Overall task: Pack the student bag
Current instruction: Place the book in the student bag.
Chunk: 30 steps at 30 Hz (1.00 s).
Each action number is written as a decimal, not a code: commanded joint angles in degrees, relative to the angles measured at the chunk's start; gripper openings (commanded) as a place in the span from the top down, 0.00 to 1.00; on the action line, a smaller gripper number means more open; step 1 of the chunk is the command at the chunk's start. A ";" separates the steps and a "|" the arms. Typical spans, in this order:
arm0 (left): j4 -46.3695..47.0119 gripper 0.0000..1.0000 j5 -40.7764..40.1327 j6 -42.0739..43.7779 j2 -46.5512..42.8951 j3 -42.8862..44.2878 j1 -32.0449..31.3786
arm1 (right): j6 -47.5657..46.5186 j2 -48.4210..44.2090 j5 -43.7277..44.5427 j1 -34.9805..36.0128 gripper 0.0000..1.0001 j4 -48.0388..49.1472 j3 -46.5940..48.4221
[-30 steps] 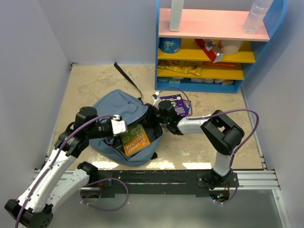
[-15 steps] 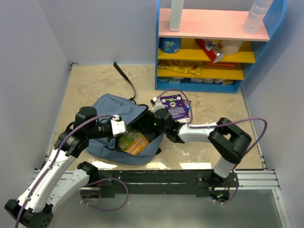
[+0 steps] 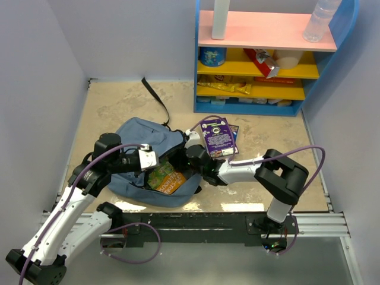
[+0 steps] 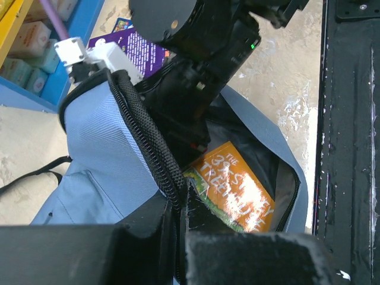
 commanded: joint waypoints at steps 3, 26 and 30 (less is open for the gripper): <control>3.97 1.00 4.99 0.62 -0.59 2.30 -0.17 | -1.04 3.21 -2.16 1.99 0.92 4.93 6.05; 3.09 1.00 4.29 1.85 -1.47 0.81 -0.08 | -3.32 -16.92 -3.84 1.63 0.94 -2.53 -17.50; 3.45 1.00 4.20 1.76 -1.20 0.89 -0.08 | -4.28 -15.24 -4.28 3.91 1.00 -2.70 -17.06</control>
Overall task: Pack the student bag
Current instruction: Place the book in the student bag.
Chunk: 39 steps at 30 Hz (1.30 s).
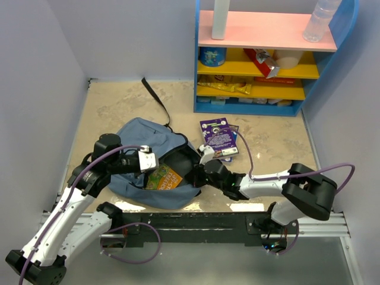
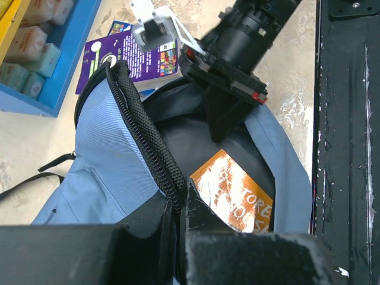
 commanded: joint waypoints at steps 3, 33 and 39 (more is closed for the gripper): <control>4.17 1.00 3.24 0.80 -0.61 0.83 -0.08 | -4.11 0.12 -2.18 4.05 1.00 -1.90 0.62; 3.82 1.00 3.51 1.41 -0.52 1.44 -0.08 | -2.36 15.26 0.80 0.47 0.94 10.50 17.06; 3.55 1.00 3.50 1.94 -0.79 0.92 -0.08 | -2.18 -1.61 -1.32 -11.99 0.54 1.12 8.18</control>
